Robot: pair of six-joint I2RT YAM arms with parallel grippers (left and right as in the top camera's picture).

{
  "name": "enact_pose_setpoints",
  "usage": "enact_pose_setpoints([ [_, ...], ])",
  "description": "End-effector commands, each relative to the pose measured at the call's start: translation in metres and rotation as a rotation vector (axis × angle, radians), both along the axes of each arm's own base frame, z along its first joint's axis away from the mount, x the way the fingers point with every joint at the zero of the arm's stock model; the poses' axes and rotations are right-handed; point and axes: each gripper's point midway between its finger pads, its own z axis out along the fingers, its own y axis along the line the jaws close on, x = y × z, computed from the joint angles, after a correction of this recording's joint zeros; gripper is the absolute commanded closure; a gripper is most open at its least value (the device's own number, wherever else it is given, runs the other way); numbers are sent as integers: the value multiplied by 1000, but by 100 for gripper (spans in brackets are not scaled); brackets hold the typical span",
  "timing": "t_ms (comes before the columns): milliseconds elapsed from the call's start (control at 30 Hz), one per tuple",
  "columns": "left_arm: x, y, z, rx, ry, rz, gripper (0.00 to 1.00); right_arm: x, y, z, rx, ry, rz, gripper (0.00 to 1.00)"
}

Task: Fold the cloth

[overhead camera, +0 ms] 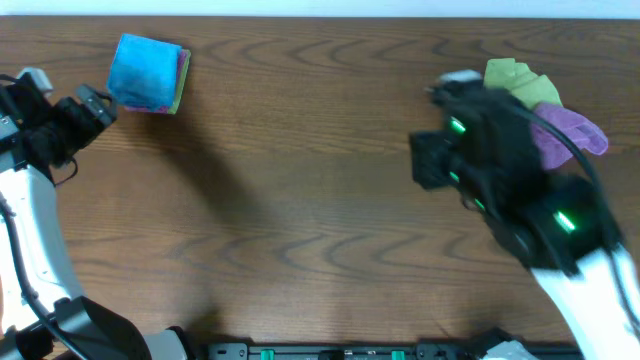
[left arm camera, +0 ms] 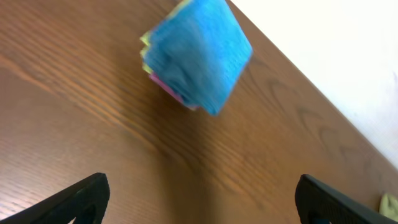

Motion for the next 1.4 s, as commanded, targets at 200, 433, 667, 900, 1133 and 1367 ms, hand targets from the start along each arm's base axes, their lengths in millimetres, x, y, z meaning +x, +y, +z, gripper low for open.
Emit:
enact_pose_setpoints([
  [200,-3,-99,57,202,-173,-378,5,-61,-62,51,-35,-176,-126,1],
  [433,-16,-197,75,196,-248,-624,5,-72,-68,59,-14,-212,-129,1],
  [667,-29,-248,74,175,-259,-759,4,-71,-67,58,-16,-210,-129,1],
  [900,-30,-252,74,176,-259,-769,5,-71,-67,58,-16,-210,-129,1],
  [1133,-11,-187,58,501,-146,-538,5,-71,-67,58,-16,-210,-129,1],
  [1367,4,-162,81,730,-309,-711,5,-71,-67,58,-16,-210,-129,1],
])
